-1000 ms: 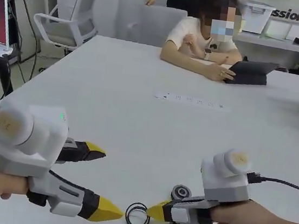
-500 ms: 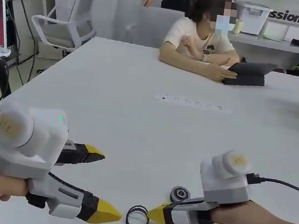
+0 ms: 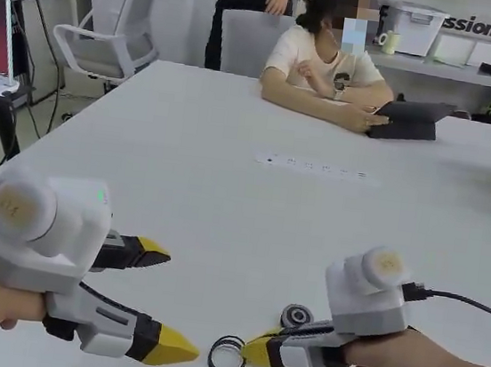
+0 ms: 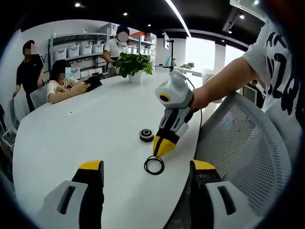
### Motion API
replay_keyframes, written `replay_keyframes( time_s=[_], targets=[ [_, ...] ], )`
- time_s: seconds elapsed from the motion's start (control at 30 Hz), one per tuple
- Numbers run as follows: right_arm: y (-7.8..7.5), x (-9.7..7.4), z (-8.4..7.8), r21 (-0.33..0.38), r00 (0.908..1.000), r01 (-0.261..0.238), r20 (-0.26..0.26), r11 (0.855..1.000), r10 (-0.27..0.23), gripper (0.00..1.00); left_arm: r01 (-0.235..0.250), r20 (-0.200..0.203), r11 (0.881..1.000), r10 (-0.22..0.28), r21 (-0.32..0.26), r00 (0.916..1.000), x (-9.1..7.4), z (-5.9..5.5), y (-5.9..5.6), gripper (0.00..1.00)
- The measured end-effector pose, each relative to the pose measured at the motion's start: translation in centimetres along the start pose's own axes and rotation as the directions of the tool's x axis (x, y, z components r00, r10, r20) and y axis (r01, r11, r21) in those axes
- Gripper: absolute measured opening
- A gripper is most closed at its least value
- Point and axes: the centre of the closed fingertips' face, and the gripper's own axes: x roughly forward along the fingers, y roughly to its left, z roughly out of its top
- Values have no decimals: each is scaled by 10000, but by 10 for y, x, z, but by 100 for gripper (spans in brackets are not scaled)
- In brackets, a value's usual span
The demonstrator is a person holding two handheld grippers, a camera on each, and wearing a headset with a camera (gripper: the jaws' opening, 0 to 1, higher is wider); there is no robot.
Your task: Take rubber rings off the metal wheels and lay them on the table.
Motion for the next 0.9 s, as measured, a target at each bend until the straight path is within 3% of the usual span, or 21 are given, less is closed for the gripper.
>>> replay_keyframes(
  time_s=[0.43, 0.9],
  targets=[
    [-3, -6, 4, -105, 9997, 115, 215, 9999, -113, 12, 61, -68, 10000, -60, 19, 10000, 2, 1, 0, 71],
    [-12, -31, 22, 47, 9906, 466, 1282, 9989, -468, 16, 195, -93, 9997, -194, 115, 9998, 12, 5, 1, 70]
  ],
)
